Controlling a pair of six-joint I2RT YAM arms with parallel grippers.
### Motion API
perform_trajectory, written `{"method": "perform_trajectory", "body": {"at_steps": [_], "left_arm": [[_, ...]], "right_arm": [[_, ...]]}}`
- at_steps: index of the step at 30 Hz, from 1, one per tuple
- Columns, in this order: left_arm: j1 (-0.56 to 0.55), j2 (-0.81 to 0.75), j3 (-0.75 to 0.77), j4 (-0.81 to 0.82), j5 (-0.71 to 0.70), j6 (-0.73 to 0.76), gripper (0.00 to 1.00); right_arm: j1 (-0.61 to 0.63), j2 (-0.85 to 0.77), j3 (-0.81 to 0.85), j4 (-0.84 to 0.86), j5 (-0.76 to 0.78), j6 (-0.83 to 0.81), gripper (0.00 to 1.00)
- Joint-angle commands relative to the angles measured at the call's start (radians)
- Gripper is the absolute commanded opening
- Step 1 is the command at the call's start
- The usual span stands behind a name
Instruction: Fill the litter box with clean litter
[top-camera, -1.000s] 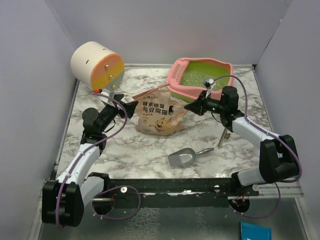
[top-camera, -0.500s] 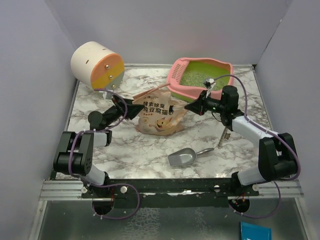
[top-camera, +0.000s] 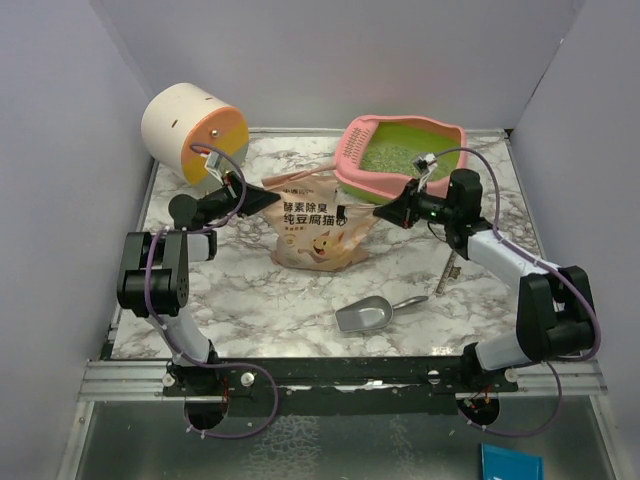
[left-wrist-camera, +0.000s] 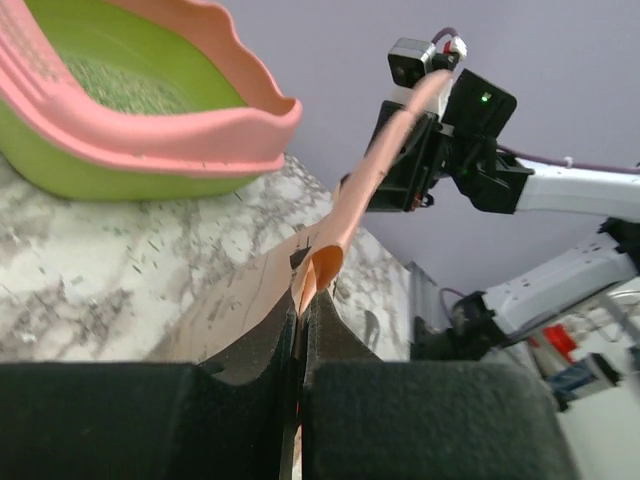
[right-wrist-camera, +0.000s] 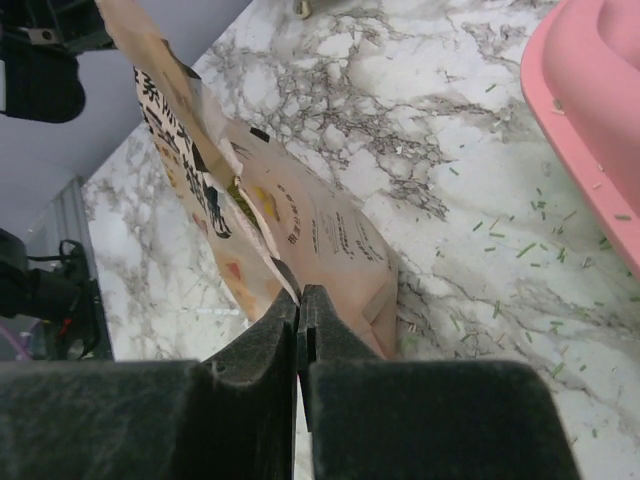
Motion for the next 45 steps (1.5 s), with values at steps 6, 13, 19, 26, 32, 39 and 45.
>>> {"method": "perform_trajectory", "body": {"at_steps": [6, 13, 19, 26, 32, 39, 45], "left_arm": [[0.099, -0.043, -0.003, -0.150, 0.098, -0.050, 0.00], [0.072, -0.098, 0.040, -0.525, 0.113, 0.134, 0.00], [0.056, -0.185, 0.165, -1.205, -0.071, 0.542, 0.00], [-0.012, -0.262, 0.368, -1.769, -0.368, 0.878, 0.00], [-0.017, -0.312, 0.370, -1.809, -0.389, 0.887, 0.00], [-0.023, -0.330, 0.366, -1.835, -0.392, 0.898, 0.00], [-0.038, -0.345, 0.397, -1.877, -0.416, 0.933, 0.00]], "right_arm": [[-0.138, 0.058, -0.024, 0.110, -0.125, 0.243, 0.01], [-0.138, 0.061, -0.037, 0.185, -0.185, 0.260, 0.01], [-0.086, -0.003, 0.048, -0.049, -0.093, 0.044, 0.06], [0.078, 0.022, 0.172, -0.227, 0.018, -0.106, 0.15], [0.151, 0.114, 0.302, -0.270, 0.103, -0.131, 0.18], [0.229, 0.273, 0.470, -0.448, 0.172, -0.227, 0.17], [0.273, 0.310, 0.498, -0.507, 0.228, -0.262, 0.16]]}}
